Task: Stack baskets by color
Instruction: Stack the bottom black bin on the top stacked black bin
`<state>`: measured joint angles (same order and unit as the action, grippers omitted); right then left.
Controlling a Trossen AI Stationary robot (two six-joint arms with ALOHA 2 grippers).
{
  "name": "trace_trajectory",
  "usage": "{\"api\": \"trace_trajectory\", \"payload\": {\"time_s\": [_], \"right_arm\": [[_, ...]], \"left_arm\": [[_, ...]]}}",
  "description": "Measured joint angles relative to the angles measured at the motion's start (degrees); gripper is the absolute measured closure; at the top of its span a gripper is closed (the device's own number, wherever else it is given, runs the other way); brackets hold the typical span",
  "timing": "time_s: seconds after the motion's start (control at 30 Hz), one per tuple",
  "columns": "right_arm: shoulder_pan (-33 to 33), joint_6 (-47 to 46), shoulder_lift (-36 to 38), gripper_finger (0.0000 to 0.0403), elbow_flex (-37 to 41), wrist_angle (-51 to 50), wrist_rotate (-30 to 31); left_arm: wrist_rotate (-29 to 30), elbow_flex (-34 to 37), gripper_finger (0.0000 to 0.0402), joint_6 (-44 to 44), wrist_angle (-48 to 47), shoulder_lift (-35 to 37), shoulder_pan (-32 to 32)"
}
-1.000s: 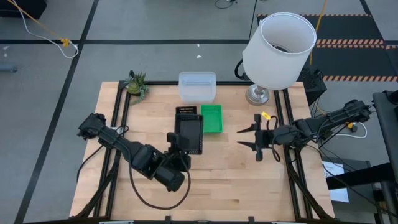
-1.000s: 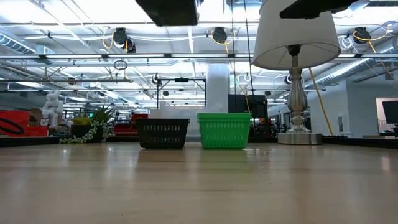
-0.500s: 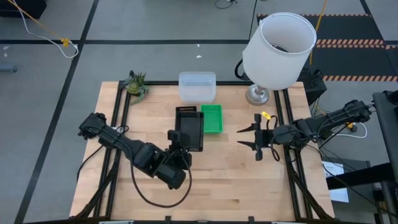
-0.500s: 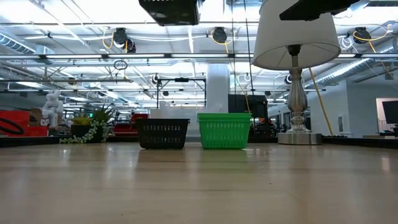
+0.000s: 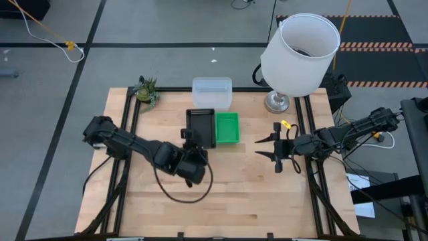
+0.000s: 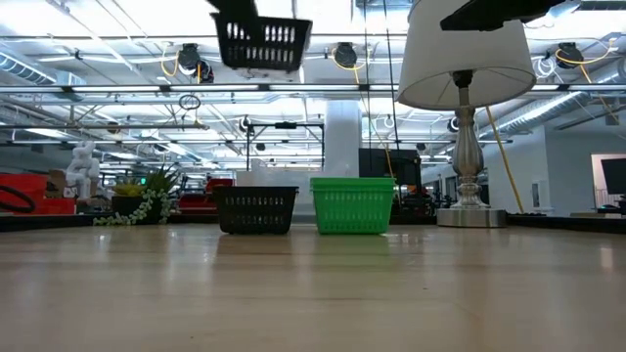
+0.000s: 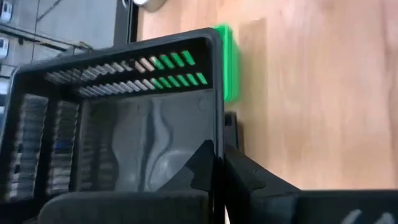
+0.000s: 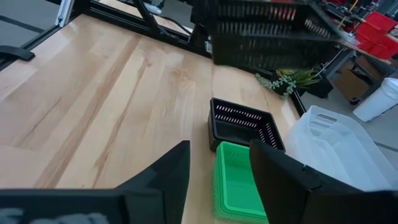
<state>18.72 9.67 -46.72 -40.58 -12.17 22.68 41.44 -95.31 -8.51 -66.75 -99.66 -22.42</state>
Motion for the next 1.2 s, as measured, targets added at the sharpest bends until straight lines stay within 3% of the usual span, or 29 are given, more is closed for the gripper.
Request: {"api": "trace_trajectory", "payload": {"time_s": [0.2,0.4,0.57,0.77,0.97,1.2], "right_arm": [[0.00,0.05,0.02,0.0275,0.00,-0.05,0.00],[0.00,0.05,0.00,0.0295,-0.02,-0.02,-0.01],[0.00,-0.04,-0.02,0.0304,-0.02,0.38,0.00],[0.00,-0.13,-0.02,0.0305,-0.02,0.85,-0.01],[0.00,-0.02,-0.02,0.0305,-0.02,0.75,-0.02],[0.00,0.01,-0.02,0.0305,-0.02,0.73,-0.02]], "left_arm": [[-6.01,13.34,0.0394,8.26,16.94,8.45,3.90],[-10.11,28.53,0.0380,12.50,35.15,16.84,7.62],[-14.21,37.35,0.0394,17.56,43.18,19.19,9.95],[-16.64,41.20,0.0378,17.40,46.47,19.33,13.38],[-22.55,42.75,0.0394,16.55,49.30,19.02,16.18],[-23.41,45.50,0.0378,15.85,51.98,19.06,17.95]]}}
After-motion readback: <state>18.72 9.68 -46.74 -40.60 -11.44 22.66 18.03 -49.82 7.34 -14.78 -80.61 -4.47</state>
